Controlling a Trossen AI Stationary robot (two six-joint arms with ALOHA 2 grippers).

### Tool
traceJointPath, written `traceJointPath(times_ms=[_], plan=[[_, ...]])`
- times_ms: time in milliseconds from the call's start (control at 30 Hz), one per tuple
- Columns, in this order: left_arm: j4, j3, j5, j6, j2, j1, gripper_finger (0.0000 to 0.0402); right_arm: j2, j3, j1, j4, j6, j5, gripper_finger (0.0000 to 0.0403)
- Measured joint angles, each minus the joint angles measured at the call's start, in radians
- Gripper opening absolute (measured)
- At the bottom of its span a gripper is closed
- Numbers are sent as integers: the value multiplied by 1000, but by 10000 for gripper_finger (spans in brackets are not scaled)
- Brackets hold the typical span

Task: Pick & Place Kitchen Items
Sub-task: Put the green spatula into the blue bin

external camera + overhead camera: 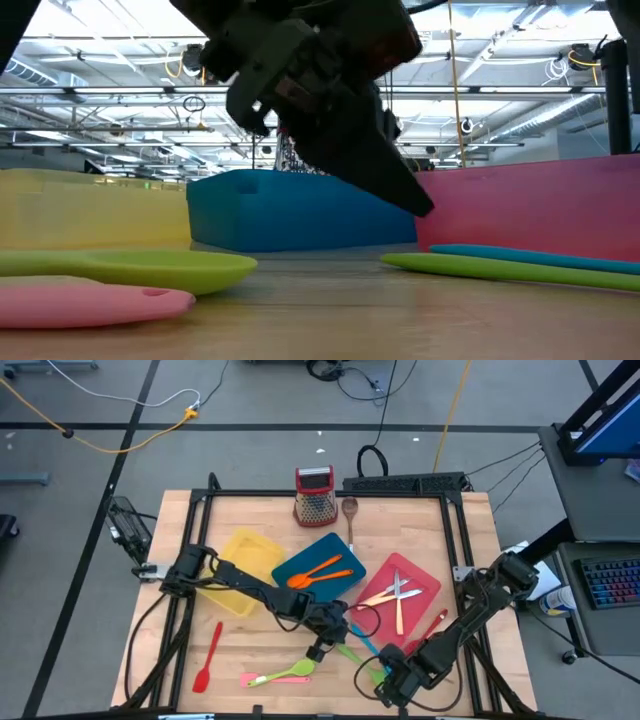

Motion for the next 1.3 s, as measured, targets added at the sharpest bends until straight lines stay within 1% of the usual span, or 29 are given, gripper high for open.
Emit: traceJointPath(times_ms=[67, 133, 267, 367, 467, 600, 633, 800, 933, 1033, 1133, 1233, 1300], plan=[[-10, -1, 1, 1, 6, -5, 3, 0, -38, 12, 61, 90, 19, 109], [21, 1, 0, 4, 30, -12, 5, 0, -87, 31, 150, 151, 56, 120], [22, 1, -2, 0, 51, -22, 5, 0, -182, 61, 316, 260, 75, 128], [22, 2, -3, -8, 54, -22, 4, -1, -221, 84, 371, 328, 83, 123], [20, 2, -5, -14, 54, -22, 8, -2, -234, 113, 377, 389, 157, 117], [7, 2, -6, -16, 54, -22, 3, 0, -237, 145, 390, 397, 330, 115], [4, 2, -7, -17, 54, -23, 5, 1, -238, 148, 393, 400, 353, 115], [2, 2, -9, -19, 54, -23, 3, 11, -238, 137, 399, 414, 354, 114], [-3, 1, -9, -26, 55, -23, 7, 32, -237, 132, 443, 413, 368, 114], [-4, 1, -10, -37, 55, -23, 5, 45, -238, 131, 492, 371, 370, 114], [-3, 1, -22, -48, 55, -23, 4, 47, -265, 131, 583, 329, 373, 114], [-3, 1, -51, -69, 56, -24, 8, 50, -311, 131, 713, 303, 403, 114], [-3, 1, -53, -71, 56, -24, 4, 51, -343, 131, 786, 287, 418, 114]])
